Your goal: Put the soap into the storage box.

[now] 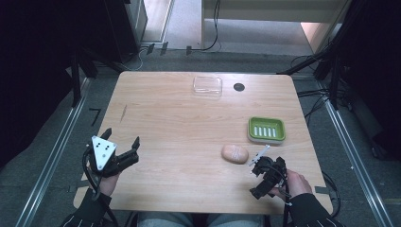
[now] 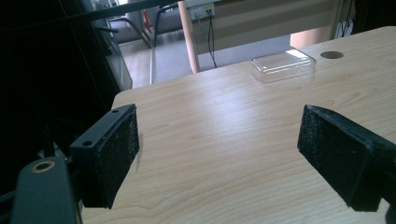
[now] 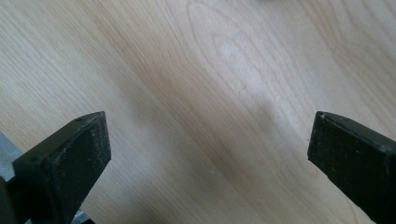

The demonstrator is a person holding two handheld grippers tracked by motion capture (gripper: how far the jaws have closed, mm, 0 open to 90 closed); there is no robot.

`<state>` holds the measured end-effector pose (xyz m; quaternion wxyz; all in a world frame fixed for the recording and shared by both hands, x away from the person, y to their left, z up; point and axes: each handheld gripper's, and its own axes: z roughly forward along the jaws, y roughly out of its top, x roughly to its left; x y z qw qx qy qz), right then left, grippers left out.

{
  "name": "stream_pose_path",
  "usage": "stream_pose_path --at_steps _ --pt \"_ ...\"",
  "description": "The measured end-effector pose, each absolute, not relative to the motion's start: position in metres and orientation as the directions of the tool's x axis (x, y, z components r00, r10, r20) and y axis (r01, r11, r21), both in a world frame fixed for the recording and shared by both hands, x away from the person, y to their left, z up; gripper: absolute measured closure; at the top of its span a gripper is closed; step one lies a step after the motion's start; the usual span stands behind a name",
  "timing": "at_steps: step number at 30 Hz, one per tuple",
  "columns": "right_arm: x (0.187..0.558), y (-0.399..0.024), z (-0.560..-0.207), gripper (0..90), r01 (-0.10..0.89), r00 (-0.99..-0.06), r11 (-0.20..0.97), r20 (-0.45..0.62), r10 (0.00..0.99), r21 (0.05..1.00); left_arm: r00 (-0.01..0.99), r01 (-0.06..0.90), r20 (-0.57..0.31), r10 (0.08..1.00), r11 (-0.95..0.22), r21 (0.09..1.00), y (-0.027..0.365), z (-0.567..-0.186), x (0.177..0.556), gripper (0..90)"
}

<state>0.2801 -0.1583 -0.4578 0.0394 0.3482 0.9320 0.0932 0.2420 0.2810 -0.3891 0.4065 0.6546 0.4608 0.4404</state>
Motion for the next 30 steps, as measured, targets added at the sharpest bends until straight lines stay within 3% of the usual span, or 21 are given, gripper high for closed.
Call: stream_pose_path --at_steps 30 --pt "0.300 -0.125 -0.444 0.3 0.547 -0.813 0.795 -0.061 0.579 0.263 0.212 0.240 0.221 0.952 -0.270 0.932 0.275 -0.389 0.243 13.2"
